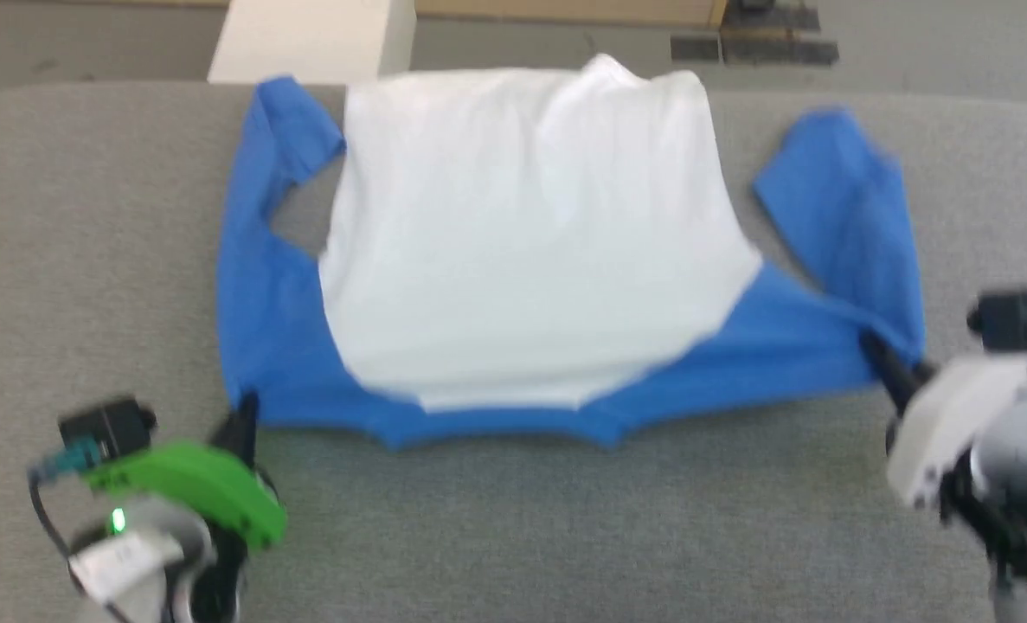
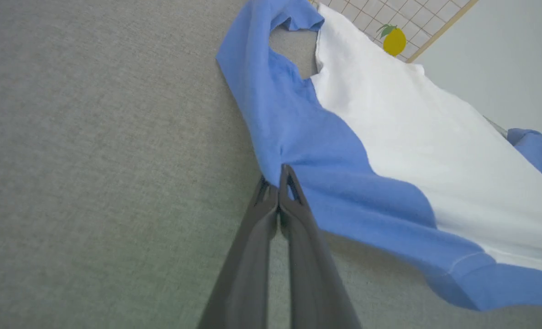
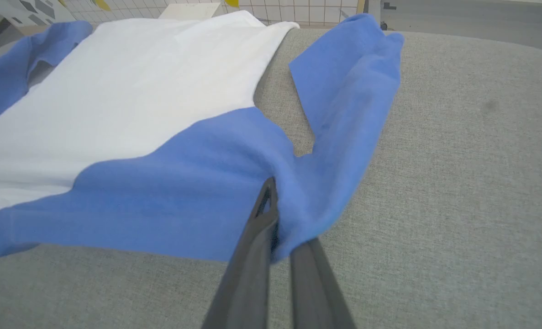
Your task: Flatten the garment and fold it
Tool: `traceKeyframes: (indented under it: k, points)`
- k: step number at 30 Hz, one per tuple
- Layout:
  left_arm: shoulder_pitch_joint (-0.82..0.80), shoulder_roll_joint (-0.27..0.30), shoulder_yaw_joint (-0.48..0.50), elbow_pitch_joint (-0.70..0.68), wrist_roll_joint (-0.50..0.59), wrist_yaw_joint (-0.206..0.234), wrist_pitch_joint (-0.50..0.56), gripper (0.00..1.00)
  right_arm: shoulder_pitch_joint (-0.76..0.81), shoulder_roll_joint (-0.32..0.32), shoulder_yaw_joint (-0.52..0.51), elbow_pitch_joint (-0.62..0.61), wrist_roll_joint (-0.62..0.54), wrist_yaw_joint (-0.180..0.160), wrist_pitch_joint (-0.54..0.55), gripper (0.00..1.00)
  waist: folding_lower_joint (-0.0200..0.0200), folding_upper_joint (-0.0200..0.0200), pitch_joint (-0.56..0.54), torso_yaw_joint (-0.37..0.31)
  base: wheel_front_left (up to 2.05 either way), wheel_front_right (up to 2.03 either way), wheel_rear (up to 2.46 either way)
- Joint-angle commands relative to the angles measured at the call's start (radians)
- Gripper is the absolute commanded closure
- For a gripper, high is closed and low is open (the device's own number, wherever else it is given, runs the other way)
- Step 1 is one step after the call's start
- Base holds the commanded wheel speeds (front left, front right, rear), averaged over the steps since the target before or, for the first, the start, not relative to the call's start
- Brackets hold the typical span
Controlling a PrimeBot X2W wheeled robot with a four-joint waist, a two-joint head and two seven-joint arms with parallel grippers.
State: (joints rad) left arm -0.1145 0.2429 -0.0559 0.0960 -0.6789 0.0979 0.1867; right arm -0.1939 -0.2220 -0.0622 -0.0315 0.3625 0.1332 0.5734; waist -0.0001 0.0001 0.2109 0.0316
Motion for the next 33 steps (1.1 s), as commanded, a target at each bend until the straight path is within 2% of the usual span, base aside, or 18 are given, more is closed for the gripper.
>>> traceKeyframes:
  k: [1, 6, 14, 20, 26, 27, 28, 29, 33]
  points:
    - [0.044, 0.006, 0.009, -0.017, -0.007, 0.02, 0.005, 1.0, 0.043, 0.016, -0.035, -0.033, -0.017, -0.002, 0.011, 1.0, 0.0001, -0.0001, -0.042, 0.019, 0.0, 0.0, 0.0]
    - [0.172, 0.002, -0.001, -0.082, 0.009, 0.061, 0.019, 1.0, 0.217, 0.116, -0.11, -0.163, -0.067, -0.002, 0.086, 1.0, 0.0001, -0.0001, -0.062, 0.025, 0.0, 0.0, 0.0]
    - [0.304, 0.021, -0.025, -0.148, 0.029, 0.103, 0.078, 1.0, 0.391, 0.167, -0.174, -0.287, -0.156, -0.002, 0.202, 1.0, 0.0001, -0.0001, -0.077, 0.016, 0.0, 0.0, 0.0]
    - [0.323, 0.028, -0.064, -0.117, 0.055, 0.102, 0.093, 1.0, 0.45, 0.171, -0.171, -0.222, -0.158, -0.002, 0.218, 1.0, 0.0001, -0.0001, -0.073, 0.02, 0.0, 0.0, 0.0]
    - [0.282, 0.003, -0.112, -0.038, 0.067, 0.063, 0.06, 1.0, 0.439, 0.171, -0.121, -0.045, -0.134, -0.002, 0.092, 1.0, 0.0001, -0.0001, -0.067, 0.019, 0.0, 0.0, 0.0]
    - [0.275, -0.002, -0.117, -0.024, 0.069, 0.059, 0.051, 0.65, 0.432, 0.172, -0.116, -0.017, -0.132, -0.002, 0.07, 1.0, 0.0001, -0.0001, -0.067, 0.018, 0.0, 0.0, 0.0]
    - [0.271, -0.007, -0.12, -0.015, 0.07, 0.058, 0.044, 0.13, 0.427, 0.172, -0.11, 0.0, -0.129, -0.002, 0.052, 0.61, 0.0001, -0.0001, -0.067, 0.018, 0.0, 0.0, 0.0]
    - [0.267, -0.012, -0.123, -0.005, 0.068, 0.055, 0.039, 0.0, 0.422, 0.172, -0.105, 0.016, -0.124, -0.002, 0.03, 0.0, 0.0001, -0.0001, -0.068, 0.018, 0.0, 0.0, 0.0]
    - [0.272, -0.022, -0.107, 0.0, 0.046, 0.045, 0.01, 0.0, 0.421, 0.172, -0.121, 0.023, -0.111, -0.002, -0.032, 0.0, 0.0001, -0.0001, -0.08, 0.02, 0.0, 0.0, 0.0]
